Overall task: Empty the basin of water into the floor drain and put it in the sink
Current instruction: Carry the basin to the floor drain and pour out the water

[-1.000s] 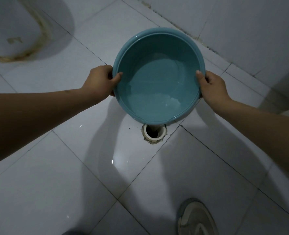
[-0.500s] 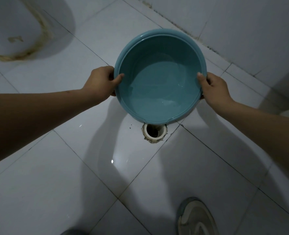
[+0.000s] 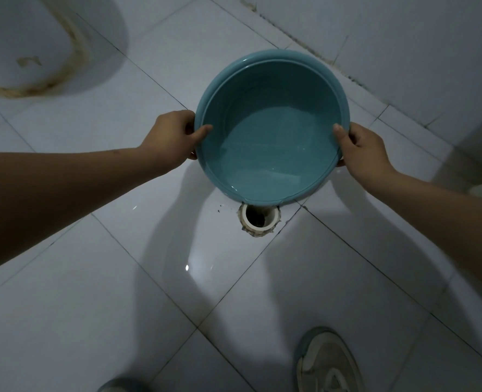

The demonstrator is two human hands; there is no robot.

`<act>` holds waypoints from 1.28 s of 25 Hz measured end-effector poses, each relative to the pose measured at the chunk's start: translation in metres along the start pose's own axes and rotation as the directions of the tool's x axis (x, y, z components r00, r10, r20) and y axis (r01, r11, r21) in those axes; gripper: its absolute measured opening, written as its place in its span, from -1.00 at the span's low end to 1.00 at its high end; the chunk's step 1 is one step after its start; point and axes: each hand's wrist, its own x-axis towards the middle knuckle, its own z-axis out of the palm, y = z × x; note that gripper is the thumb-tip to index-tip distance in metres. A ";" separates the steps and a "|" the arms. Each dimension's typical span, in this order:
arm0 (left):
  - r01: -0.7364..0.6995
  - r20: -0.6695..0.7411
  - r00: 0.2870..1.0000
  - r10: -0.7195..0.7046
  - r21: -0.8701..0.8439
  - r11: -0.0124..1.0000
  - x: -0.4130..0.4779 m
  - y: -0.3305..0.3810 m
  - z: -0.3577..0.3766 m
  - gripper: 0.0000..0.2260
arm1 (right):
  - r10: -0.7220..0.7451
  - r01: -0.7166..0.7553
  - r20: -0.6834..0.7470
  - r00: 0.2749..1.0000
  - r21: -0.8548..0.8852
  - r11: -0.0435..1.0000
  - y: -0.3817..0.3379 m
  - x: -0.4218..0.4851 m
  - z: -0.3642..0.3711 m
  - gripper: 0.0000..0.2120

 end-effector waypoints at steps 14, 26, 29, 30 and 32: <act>-0.030 0.047 0.998 0.029 0.010 1.000 -0.005 -0.001 -0.002 -0.69 | -0.027 0.028 0.010 1.000 -0.041 0.999 0.011 -0.011 -0.004 -0.68; -0.104 0.064 0.993 0.104 0.004 0.995 -0.013 -0.009 -0.005 -0.73 | -0.030 0.030 -0.009 1.000 -0.055 0.998 0.015 -0.039 -0.001 -0.75; -0.125 0.082 0.989 0.123 0.019 0.992 -0.015 -0.008 -0.006 -0.72 | -0.068 0.067 -0.022 0.997 -0.062 0.996 0.019 -0.046 -0.001 -0.80; -0.132 0.084 0.988 0.130 0.021 0.991 -0.015 -0.007 -0.006 -0.71 | -0.080 0.078 -0.029 0.996 -0.057 0.995 0.021 -0.048 -0.001 -0.83; -0.141 0.086 0.987 0.138 0.036 0.989 -0.018 -0.006 -0.006 -0.71 | -0.108 0.106 -0.042 0.993 -0.044 0.993 0.023 -0.054 -0.001 -0.85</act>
